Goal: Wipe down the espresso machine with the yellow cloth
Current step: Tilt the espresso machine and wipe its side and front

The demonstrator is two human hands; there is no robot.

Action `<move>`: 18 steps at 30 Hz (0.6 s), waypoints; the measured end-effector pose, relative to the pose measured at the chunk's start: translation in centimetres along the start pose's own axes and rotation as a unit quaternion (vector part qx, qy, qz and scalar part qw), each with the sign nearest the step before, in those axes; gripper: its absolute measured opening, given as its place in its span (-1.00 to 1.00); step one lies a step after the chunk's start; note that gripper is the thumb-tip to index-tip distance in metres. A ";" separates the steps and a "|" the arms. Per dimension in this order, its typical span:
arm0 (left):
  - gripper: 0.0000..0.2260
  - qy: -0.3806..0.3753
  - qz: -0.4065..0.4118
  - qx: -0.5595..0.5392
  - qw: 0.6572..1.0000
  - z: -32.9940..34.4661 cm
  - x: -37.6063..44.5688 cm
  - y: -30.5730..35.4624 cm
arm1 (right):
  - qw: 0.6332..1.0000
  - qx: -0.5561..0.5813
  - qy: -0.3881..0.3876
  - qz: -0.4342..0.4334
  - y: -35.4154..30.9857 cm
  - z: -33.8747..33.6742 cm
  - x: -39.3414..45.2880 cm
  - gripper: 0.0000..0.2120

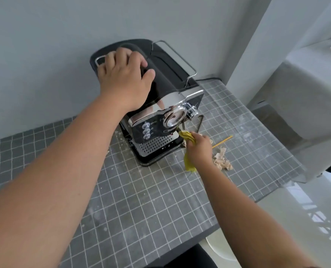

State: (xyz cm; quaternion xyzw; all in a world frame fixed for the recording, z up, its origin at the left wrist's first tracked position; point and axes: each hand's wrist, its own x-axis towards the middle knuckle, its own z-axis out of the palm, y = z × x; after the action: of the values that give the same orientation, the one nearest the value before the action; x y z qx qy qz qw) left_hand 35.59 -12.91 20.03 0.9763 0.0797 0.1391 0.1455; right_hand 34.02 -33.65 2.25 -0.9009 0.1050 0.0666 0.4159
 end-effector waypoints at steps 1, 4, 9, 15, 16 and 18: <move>-0.70 0.000 -0.002 0.005 1.000 0.0 0.0 0.0 | 1.000 -0.012 -0.006 -0.011 -0.1 1.3 0.0 -0.67; -0.69 0.002 -0.004 0.013 1.000 0.1 0.0 -0.2 | 0.999 -0.029 0.000 -0.043 -0.6 4.4 0.1 -0.65; -0.68 0.013 -0.001 0.021 1.000 0.3 -0.1 -0.2 | 0.990 -0.098 0.014 -0.100 0.1 7.4 -1.2 -0.66; -0.67 0.020 -0.003 0.026 0.999 0.6 -0.1 -0.3 | 0.986 -0.097 -0.019 -0.135 -0.2 9.1 -4.4 -0.65; -0.66 0.020 -0.003 0.025 0.999 0.6 -0.1 -0.3 | 0.986 -0.093 -0.027 -0.139 -0.2 9.3 -5.0 -0.66; -0.66 0.022 -0.001 0.026 0.999 0.7 -0.1 -0.2 | 0.982 -0.093 -0.043 -0.156 -0.1 9.8 -5.8 -0.66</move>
State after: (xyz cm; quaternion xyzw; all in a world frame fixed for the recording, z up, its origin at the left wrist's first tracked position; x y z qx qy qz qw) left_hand 35.66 -12.92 19.34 0.9763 0.0880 0.1586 0.1184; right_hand 28.07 -25.36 -2.75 -0.9370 -0.0616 0.0494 0.3402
